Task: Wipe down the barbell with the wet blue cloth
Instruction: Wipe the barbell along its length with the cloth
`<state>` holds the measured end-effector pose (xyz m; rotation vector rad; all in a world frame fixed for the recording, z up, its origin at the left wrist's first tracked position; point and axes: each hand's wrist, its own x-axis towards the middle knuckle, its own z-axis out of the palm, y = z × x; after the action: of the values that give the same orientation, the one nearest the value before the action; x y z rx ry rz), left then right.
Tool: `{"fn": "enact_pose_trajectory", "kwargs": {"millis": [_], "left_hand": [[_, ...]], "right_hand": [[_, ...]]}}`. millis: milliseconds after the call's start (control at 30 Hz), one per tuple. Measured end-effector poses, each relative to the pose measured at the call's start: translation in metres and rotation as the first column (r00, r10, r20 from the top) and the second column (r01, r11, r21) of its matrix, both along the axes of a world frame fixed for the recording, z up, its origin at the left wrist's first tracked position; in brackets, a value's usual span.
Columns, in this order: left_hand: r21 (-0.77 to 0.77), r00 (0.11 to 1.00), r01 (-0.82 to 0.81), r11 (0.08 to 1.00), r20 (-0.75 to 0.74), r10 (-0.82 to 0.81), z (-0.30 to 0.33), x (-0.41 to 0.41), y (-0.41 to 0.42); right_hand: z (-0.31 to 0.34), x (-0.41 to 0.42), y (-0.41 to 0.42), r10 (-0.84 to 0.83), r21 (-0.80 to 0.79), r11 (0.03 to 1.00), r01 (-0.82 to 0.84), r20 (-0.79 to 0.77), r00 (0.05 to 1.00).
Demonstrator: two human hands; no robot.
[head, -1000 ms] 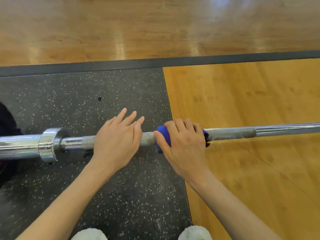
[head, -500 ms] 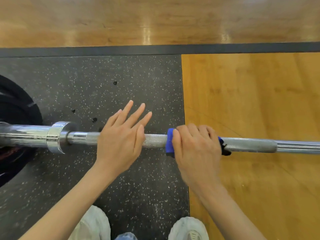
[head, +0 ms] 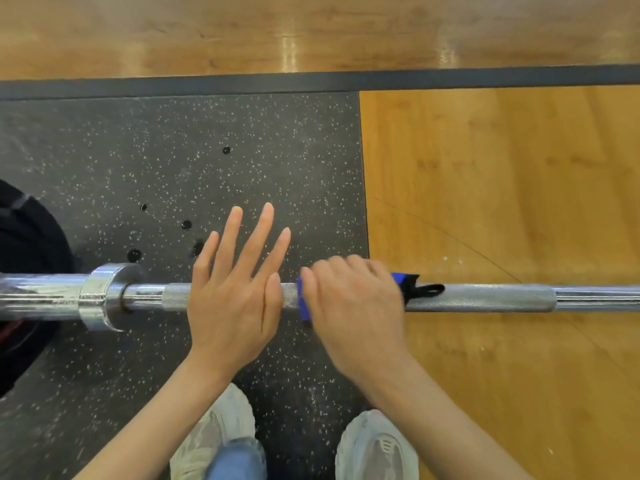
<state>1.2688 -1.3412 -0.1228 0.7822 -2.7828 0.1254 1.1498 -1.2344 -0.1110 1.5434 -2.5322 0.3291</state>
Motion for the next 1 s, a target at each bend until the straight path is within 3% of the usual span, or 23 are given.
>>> {"fn": "enact_pose_trajectory", "kwargs": {"millis": [167,267,367,500,667,767,867,1000], "left_hand": [[0.031,0.999,0.021,0.999,-0.041,-0.02,0.001,-0.001,0.004],[0.074,0.998,0.055,0.996,-0.043,-0.052,0.001,0.002,0.001],[0.12,0.999,0.047,0.992,-0.012,-0.046,0.004,0.0,-0.002],[0.156,1.0,0.017,0.988,-0.009,-0.016,0.004,-0.008,-0.003],[0.2,0.999,0.009,0.98,0.051,-0.02,0.007,-0.015,-0.015],[0.254,0.996,-0.001,0.967,0.083,-0.021,0.007,-0.023,-0.023],[0.311,0.995,-0.028,0.95,0.099,-0.003,0.007,-0.032,-0.034],[0.411,0.984,-0.085,0.908,0.178,0.011,0.015,-0.046,-0.051]], "right_hand": [[0.006,-0.017,0.027,-0.172,-0.015,0.985,0.173,0.037,0.984],[-0.003,0.014,-0.001,-0.115,-0.044,0.992,0.116,0.028,0.993],[-0.005,-0.016,0.027,-0.077,-0.081,0.993,0.083,0.076,0.994],[-0.005,-0.009,0.035,-0.184,-0.108,0.974,0.198,0.126,0.975],[-0.019,-0.005,0.03,0.036,-0.116,0.993,-0.026,0.092,0.995],[-0.023,-0.03,0.053,-0.072,-0.144,0.986,0.084,0.083,0.994],[-0.022,-0.013,0.022,-0.144,-0.176,0.97,0.167,0.14,0.98],[-0.025,-0.032,0.008,0.049,-0.169,0.985,-0.035,0.076,0.996]]}}
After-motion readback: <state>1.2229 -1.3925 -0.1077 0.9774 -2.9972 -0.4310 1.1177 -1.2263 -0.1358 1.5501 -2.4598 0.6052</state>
